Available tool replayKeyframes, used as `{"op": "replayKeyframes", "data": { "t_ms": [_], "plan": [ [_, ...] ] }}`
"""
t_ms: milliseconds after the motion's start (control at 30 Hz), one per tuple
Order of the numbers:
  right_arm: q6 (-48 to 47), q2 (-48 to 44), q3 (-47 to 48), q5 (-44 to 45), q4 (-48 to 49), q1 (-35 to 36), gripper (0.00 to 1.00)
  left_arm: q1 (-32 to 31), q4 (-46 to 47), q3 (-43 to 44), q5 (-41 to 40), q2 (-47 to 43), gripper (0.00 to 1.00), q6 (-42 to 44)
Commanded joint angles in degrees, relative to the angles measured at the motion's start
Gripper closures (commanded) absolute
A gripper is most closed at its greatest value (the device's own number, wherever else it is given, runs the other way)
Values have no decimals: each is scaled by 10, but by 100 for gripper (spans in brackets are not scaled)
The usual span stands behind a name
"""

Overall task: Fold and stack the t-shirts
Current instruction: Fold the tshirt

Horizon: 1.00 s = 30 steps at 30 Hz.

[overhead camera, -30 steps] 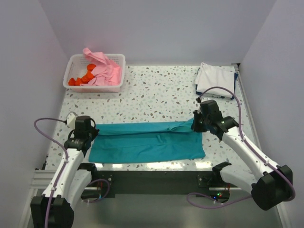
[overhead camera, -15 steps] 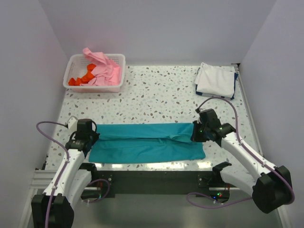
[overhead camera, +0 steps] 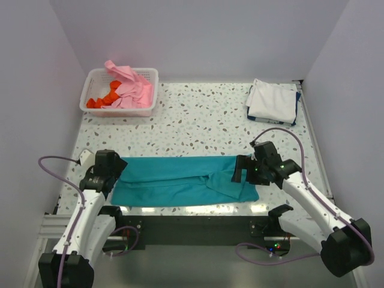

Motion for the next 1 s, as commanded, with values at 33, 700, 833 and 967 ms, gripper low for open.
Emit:
{"op": "replayKeyframes", "data": {
  "t_ms": [33,700,833,967],
  "plan": [
    [-7,-41,56,-43,-9,2,1,4,-7,53,-14,-17,0,-5],
    [23,269,135,28,146,0,1,-21,210,9,250,168,0,127],
    [15,336,154,38,156,-3,1,-22,215,-6,255,168,0,123],
    [1,395,200,35,164,-12,1,-30,218,-17,254,176,0,117]
  ]
}}
